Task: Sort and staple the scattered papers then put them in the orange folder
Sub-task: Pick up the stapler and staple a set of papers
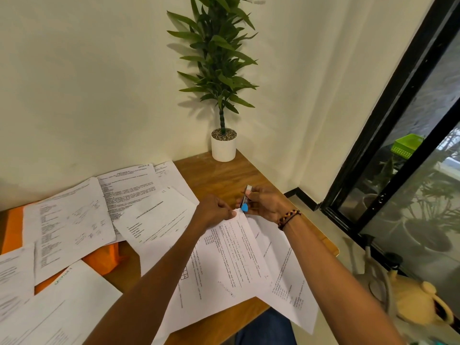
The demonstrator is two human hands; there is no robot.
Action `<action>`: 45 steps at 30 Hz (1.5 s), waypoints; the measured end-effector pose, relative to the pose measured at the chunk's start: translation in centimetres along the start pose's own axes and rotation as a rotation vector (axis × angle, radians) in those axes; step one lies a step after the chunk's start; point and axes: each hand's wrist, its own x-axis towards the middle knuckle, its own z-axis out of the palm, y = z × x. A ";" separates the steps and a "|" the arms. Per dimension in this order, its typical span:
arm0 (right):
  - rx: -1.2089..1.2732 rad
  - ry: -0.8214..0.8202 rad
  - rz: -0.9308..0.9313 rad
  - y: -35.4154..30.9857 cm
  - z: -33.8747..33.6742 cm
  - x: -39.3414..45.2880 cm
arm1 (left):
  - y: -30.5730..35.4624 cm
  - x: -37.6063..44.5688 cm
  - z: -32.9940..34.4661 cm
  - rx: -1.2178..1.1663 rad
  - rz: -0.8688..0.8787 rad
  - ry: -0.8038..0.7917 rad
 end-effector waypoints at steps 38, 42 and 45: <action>-0.278 -0.025 0.010 -1.3 4.9 1.2 | 1.3 -2.7 -3.4 0.065 -0.170 0.006; -0.314 -0.003 0.045 -1.6 5.1 1.5 | 1.5 -3.2 -3.5 0.052 -0.149 -0.042; -0.339 -0.004 0.079 -1.8 5.4 1.3 | 0.7 -3.0 -3.5 -0.014 -0.160 -0.050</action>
